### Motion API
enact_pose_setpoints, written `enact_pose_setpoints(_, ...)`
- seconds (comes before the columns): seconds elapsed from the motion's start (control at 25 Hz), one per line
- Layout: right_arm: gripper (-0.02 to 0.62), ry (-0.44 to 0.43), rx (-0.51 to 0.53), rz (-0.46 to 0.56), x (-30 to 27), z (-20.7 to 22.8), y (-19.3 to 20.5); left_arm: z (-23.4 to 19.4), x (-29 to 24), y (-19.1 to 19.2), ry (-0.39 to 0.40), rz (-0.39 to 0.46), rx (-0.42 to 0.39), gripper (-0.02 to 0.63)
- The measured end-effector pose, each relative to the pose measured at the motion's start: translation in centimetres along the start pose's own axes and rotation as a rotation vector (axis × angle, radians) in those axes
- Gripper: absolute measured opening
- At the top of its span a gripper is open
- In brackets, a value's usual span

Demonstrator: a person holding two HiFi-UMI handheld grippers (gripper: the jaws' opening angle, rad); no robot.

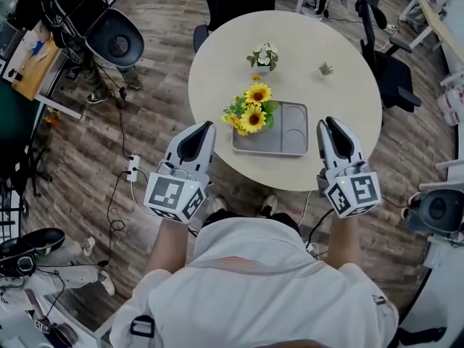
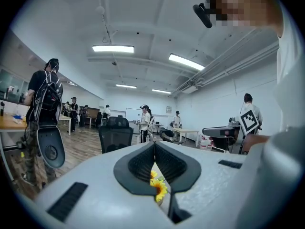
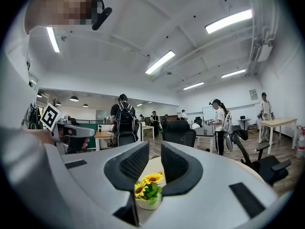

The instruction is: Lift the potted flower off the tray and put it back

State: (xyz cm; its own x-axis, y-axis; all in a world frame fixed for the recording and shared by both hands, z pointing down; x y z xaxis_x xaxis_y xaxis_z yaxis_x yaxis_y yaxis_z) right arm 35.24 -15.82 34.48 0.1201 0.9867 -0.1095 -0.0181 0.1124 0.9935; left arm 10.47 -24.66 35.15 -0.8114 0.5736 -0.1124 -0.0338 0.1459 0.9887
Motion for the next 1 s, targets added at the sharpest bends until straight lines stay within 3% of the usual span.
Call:
enact_pose_setpoints(0.08,0.126,-0.014,-0.003,-0.004,-0.1,-0.4,0.0,-0.1,0.2,0.1,0.003,0.0,0.0,0.006)
enact_pose_setpoints(0.2,0.306,-0.038,-0.021,-0.01,-0.3,-1.0,0.1,-0.2,0.5,0.2,0.007,0.0,-0.002,0.006)
enact_pose_setpoints(0.36,0.439,-0.031,-0.045,-0.021,-0.6,-0.8,0.1,-0.1,0.6,0.2,0.01,-0.001,-0.003,0.005)
enact_pose_setpoints(0.48,0.472,-0.036,-0.051,-0.044,-0.9,-0.9,0.4,-0.3,0.7,0.1,0.007,0.002,-0.002,0.006)
enact_pose_setpoints(0.64,0.474,-0.057,-0.035,-0.152,-1.5,-1.3,2.6,-0.3,0.9,0.1,0.005,0.002,0.001,0.006)
enact_pose_setpoints(1.0,0.474,-0.098,-0.001,-0.489,-7.3,-3.0,15.5,-1.3,2.5,1.6,-0.049,-0.028,0.033,0.006)
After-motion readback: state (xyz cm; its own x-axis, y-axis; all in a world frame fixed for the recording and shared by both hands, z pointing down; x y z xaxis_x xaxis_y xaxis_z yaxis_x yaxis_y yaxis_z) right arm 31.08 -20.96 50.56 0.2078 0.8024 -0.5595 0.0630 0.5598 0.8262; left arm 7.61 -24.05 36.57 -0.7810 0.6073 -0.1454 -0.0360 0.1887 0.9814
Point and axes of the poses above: the fingertips, and each gripper's own axes: x backward along the fingers, z to its right, y out of its underside, the point moved 3 cm from there along x, backward along the fingers, and after that the axes turned 1 degree about -z, right-handed, at the moved point
